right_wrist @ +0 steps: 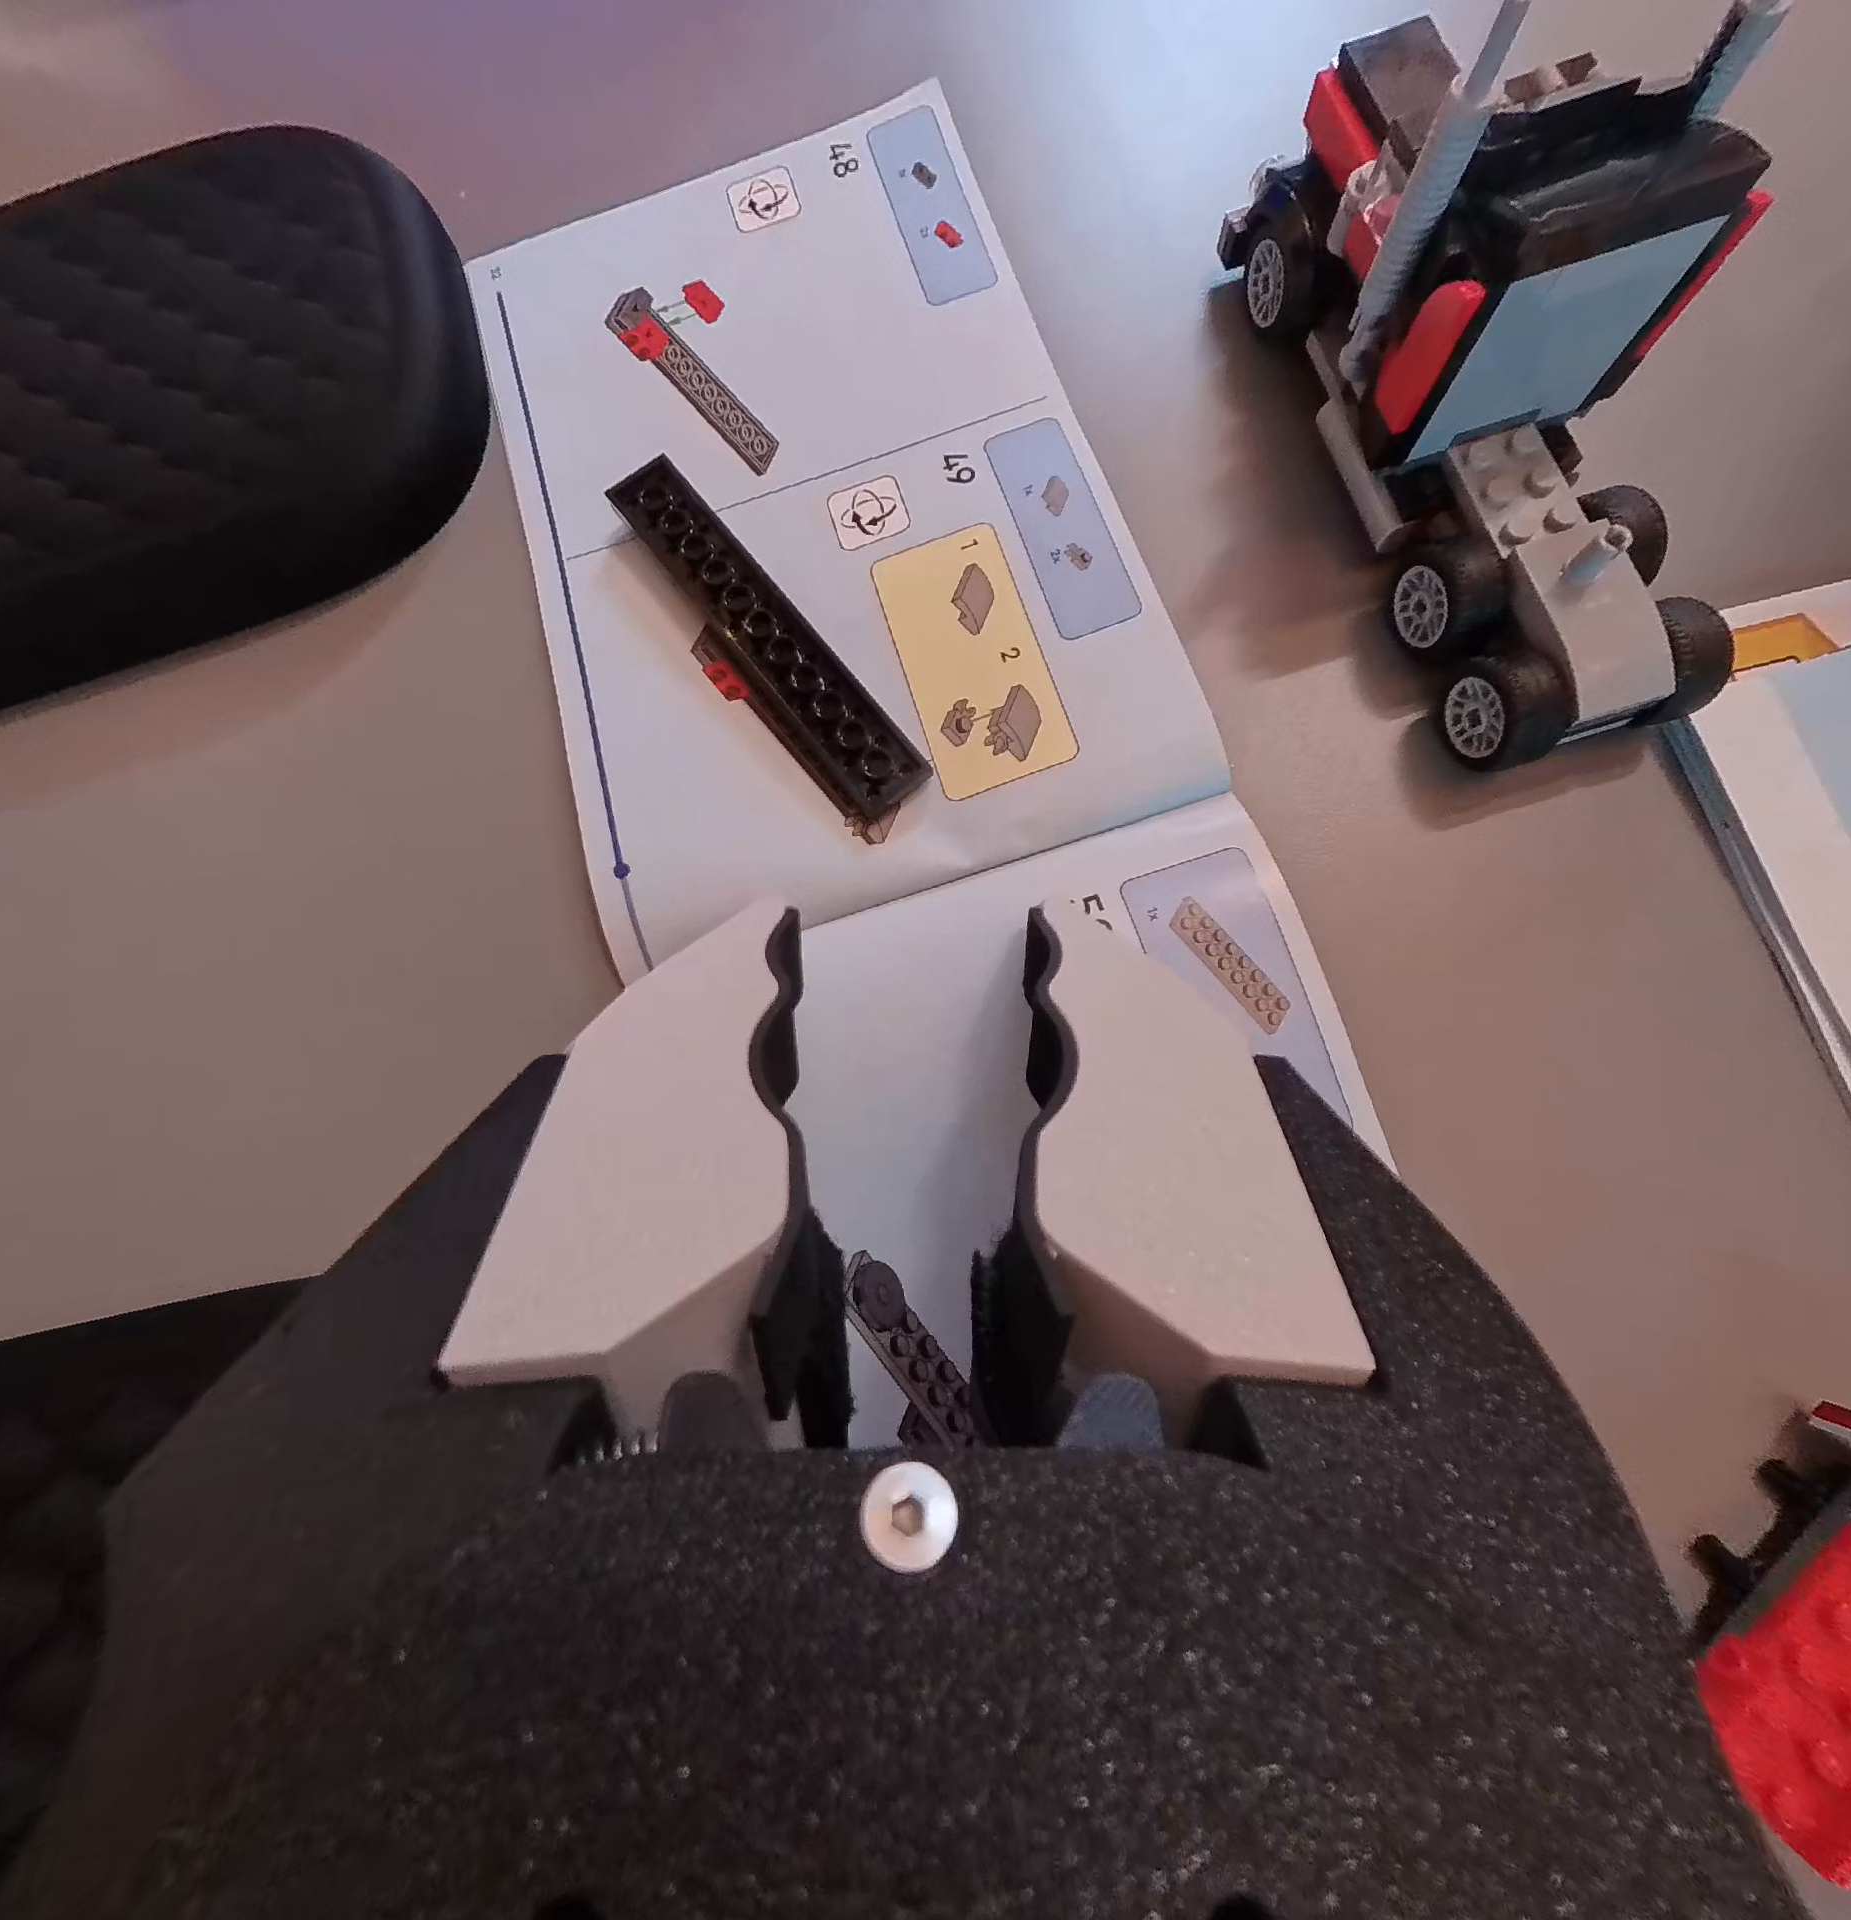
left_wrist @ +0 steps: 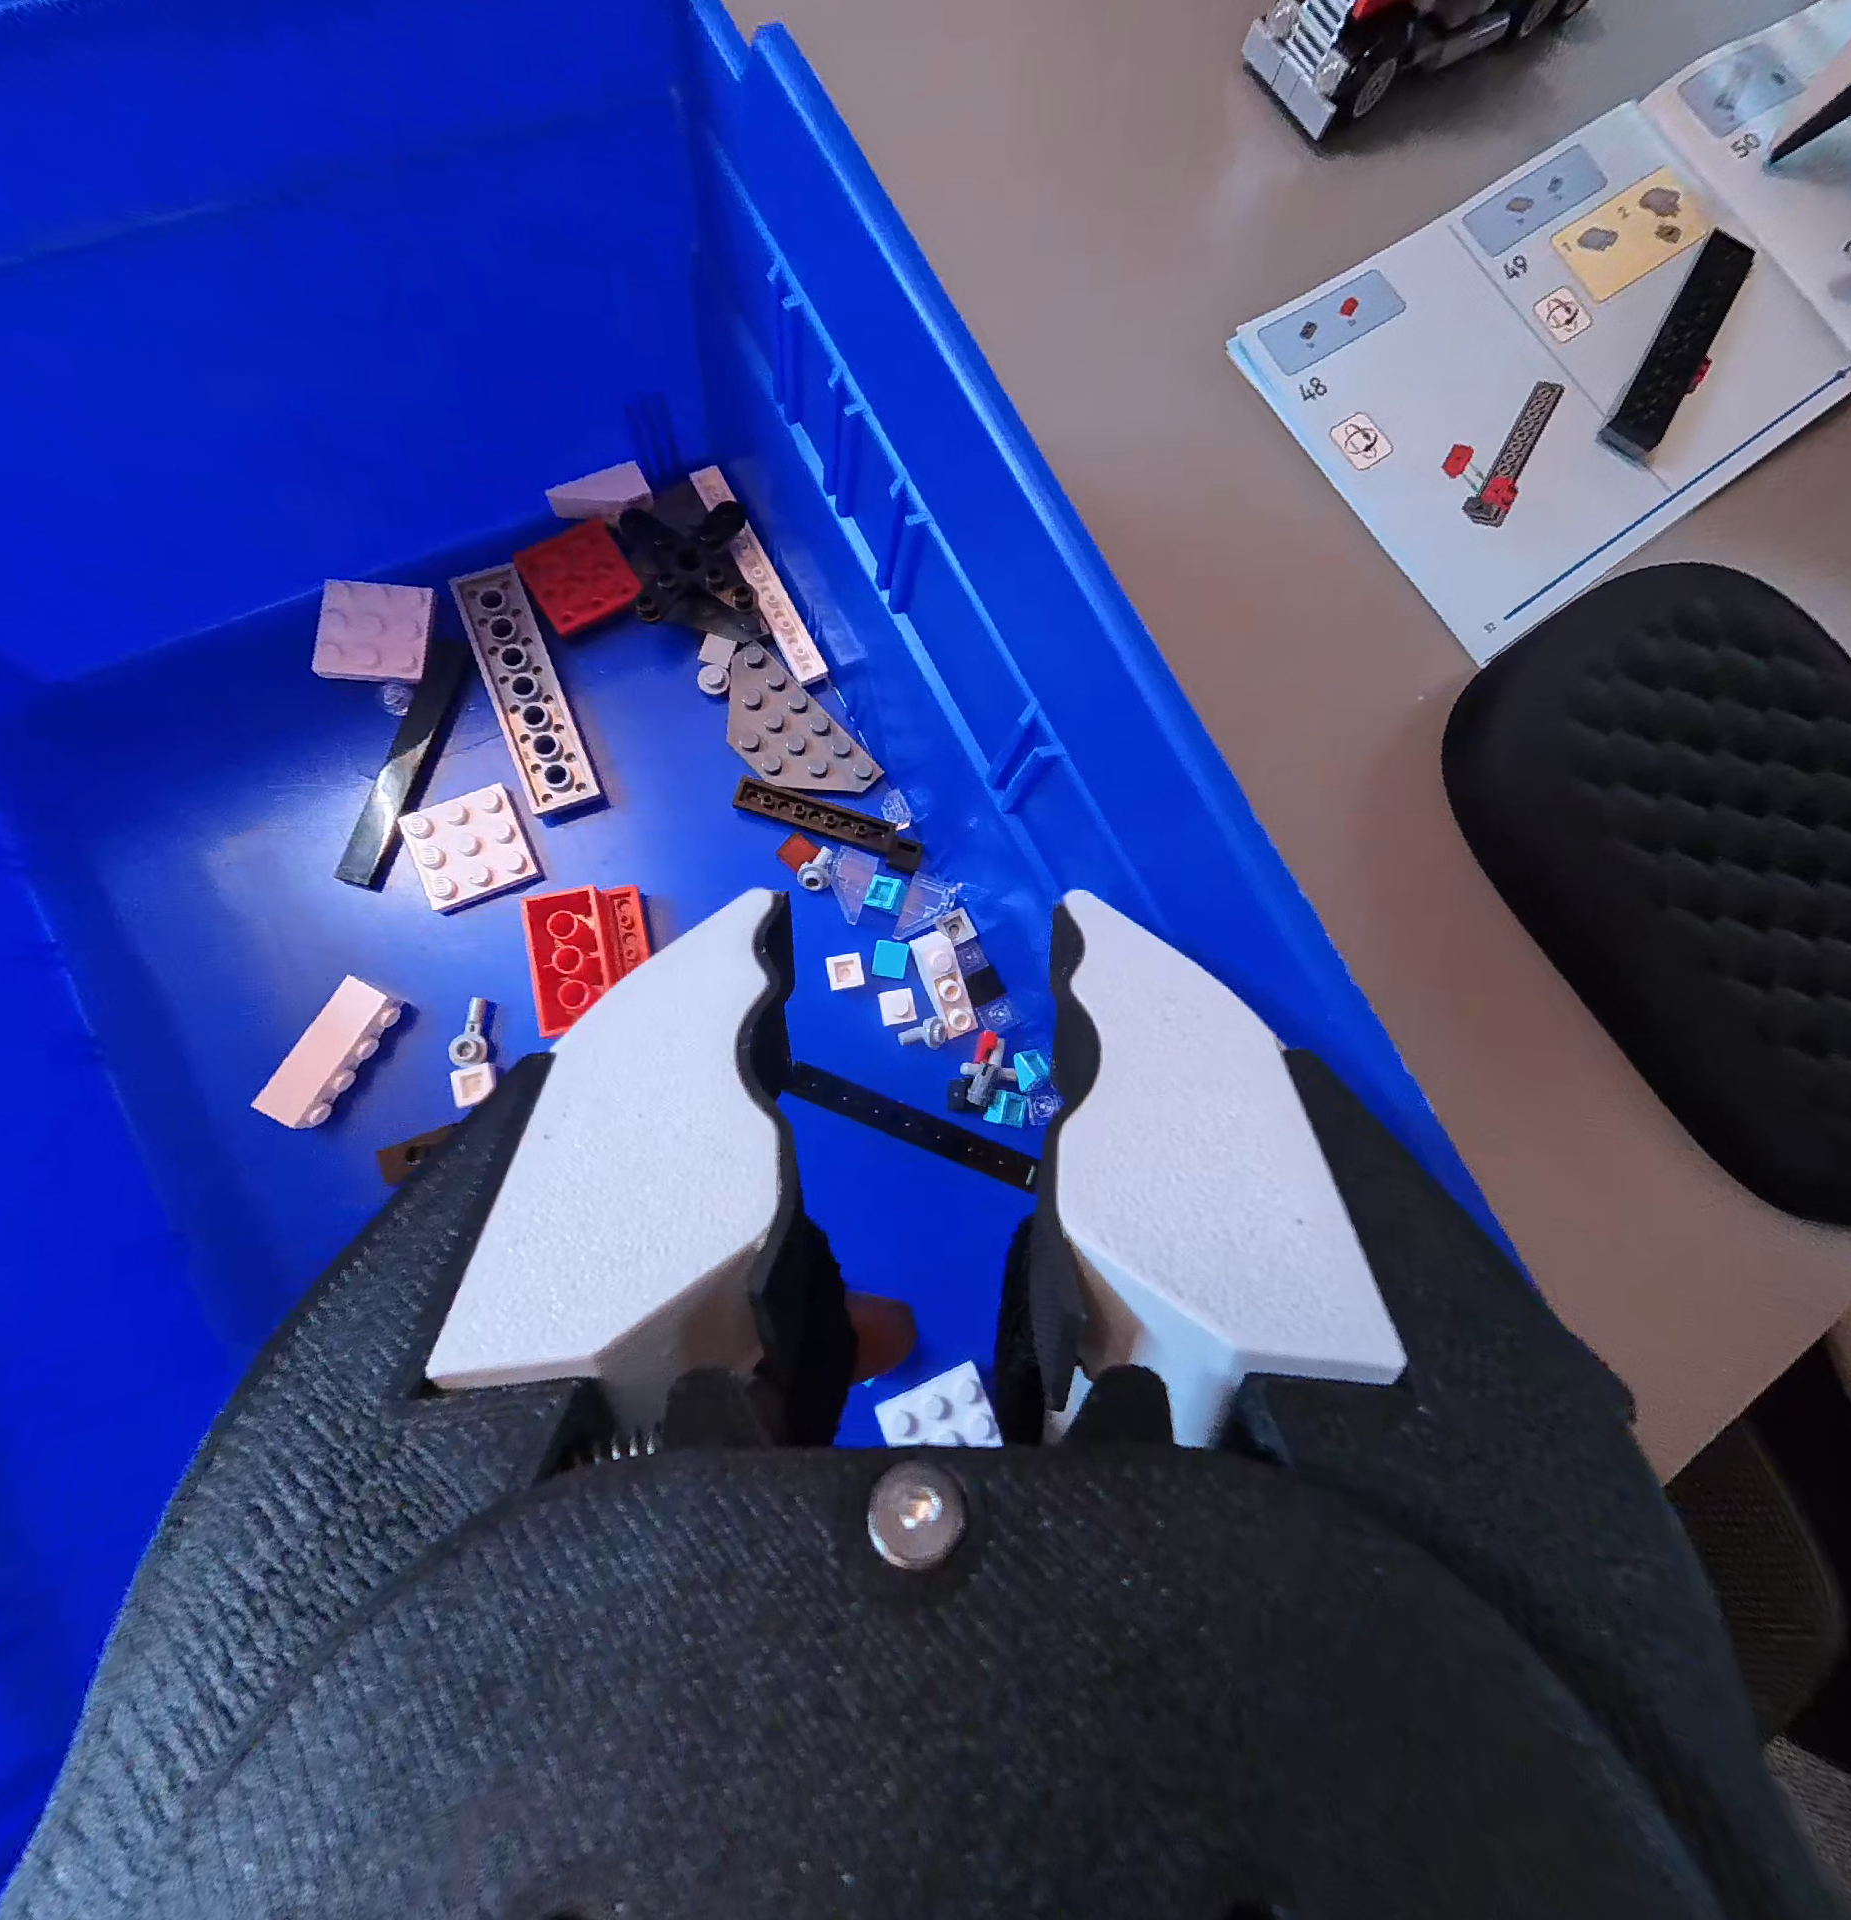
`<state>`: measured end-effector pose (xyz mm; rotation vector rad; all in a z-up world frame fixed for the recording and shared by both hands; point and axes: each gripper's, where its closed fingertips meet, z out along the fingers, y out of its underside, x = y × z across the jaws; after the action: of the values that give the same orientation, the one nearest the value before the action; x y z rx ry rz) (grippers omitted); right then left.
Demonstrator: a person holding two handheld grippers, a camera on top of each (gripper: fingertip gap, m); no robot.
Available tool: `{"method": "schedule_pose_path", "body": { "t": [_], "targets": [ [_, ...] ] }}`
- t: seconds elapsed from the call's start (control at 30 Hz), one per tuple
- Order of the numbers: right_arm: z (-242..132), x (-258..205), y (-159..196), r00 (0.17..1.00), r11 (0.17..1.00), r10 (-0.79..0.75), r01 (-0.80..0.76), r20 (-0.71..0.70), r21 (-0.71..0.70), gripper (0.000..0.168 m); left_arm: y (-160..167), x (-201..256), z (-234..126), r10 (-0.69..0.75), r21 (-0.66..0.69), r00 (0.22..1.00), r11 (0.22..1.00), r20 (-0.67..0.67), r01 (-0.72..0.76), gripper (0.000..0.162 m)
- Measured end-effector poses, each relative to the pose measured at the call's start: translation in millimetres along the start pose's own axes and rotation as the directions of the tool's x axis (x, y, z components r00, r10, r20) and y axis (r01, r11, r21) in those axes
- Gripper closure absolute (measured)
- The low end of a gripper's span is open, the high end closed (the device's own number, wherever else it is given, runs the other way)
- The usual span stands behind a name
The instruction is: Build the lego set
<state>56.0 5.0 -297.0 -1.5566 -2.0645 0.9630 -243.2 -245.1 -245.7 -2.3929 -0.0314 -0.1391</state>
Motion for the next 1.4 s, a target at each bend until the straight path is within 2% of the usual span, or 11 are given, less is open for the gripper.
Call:
{"method": "schedule_pose_path", "body": {
  "t": [0.7,1.4],
  "targets": [
    [0,1,3,1.000,1.000,0.006,-0.006,-0.006,-0.004,0.127,0,5,0,-0.002,-0.001,1.000,1.000,-0.004,0.002,0.121],
    [-1,2,4,1.000,1.000,0.013,-0.013,-0.010,0.005,0.127,1,12,4,0.000,-0.014,1.000,1.000,-0.031,-0.001,0.122]
  ]
}}
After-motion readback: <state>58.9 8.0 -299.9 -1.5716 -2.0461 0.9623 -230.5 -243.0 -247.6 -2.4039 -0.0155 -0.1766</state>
